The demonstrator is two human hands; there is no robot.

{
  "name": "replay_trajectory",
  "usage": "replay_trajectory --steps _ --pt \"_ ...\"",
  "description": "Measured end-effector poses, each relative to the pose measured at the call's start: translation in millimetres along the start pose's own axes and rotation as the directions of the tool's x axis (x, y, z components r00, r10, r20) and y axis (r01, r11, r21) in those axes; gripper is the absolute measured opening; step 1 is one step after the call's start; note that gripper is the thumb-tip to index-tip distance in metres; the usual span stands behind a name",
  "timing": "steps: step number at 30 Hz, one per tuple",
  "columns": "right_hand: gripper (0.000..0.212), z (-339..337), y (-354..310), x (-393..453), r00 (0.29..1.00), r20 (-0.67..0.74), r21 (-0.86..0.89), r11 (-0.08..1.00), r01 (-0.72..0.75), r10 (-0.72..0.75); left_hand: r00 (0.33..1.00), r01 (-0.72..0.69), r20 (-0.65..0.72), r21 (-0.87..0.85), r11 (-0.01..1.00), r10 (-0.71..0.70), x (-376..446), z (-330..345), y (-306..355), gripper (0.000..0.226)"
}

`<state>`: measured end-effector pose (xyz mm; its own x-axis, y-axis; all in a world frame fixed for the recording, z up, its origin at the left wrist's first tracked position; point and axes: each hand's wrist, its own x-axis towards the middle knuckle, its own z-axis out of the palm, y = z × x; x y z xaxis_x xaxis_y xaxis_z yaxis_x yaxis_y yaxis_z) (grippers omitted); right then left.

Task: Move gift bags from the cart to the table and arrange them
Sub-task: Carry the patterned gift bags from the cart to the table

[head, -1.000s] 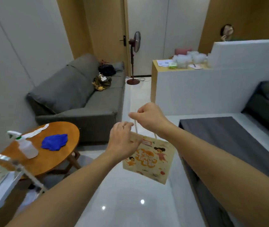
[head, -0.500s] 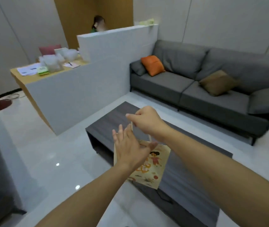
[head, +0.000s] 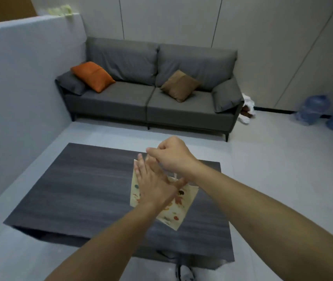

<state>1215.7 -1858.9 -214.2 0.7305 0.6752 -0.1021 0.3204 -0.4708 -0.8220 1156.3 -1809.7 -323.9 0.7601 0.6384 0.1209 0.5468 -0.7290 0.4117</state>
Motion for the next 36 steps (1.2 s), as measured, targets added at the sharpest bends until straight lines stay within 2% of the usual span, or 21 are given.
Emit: replay_trajectory --steps 4,9,16,19,21,24,26,30,36 --pt "0.045 -18.5 36.4 34.3 0.997 -0.031 0.027 0.997 -0.073 0.074 0.992 -0.039 0.118 0.014 0.999 0.037 28.5 34.7 16.5 0.141" --pt "0.048 -42.5 83.7 86.6 0.99 -0.004 0.039 0.99 -0.137 0.138 0.972 -0.017 0.235 0.038 0.999 0.008 69.0 80.4 44.4 0.145" --pt "0.056 -91.5 151.9 165.0 0.968 0.062 -0.006 0.97 -0.244 0.244 0.92 -0.018 0.387 0.206 0.978 -0.064 141.6 137.7 96.1 0.135" --pt "0.054 -111.0 179.6 201.0 0.962 0.08 -0.025 0.965 -0.26 0.262 0.908 -0.068 0.419 0.183 0.981 -0.015 176.0 165.2 100.6 0.13" --pt "0.053 -121.5 195.7 224.9 0.965 0.088 -0.063 0.968 -0.244 0.249 0.91 -0.097 0.413 0.167 0.981 0.019 198.4 185.1 95.2 0.116" --pt "0.051 -133.7 218.8 259.7 0.967 0.098 -0.114 0.968 -0.223 0.234 0.913 -0.157 0.399 0.153 0.976 0.085 234.0 213.2 87.6 0.07" --pt "0.049 -141.9 235.3 280.9 0.965 0.103 -0.155 0.962 -0.224 0.241 0.9 -0.222 0.406 0.125 0.967 0.155 259.2 229.8 88.4 0.051" --pt "0.048 -161.7 274.3 320.5 0.963 0.053 -0.206 0.946 -0.249 0.265 0.873 -0.26 0.446 0.086 0.962 0.197 308.2 267.0 102.3 0.038" --pt "0.048 -173.6 329.6 362.7 0.95 -0.024 -0.154 0.937 -0.313 0.313 0.853 -0.255 0.488 0.074 0.964 0.188 349.8 319.6 123.8 0.028"
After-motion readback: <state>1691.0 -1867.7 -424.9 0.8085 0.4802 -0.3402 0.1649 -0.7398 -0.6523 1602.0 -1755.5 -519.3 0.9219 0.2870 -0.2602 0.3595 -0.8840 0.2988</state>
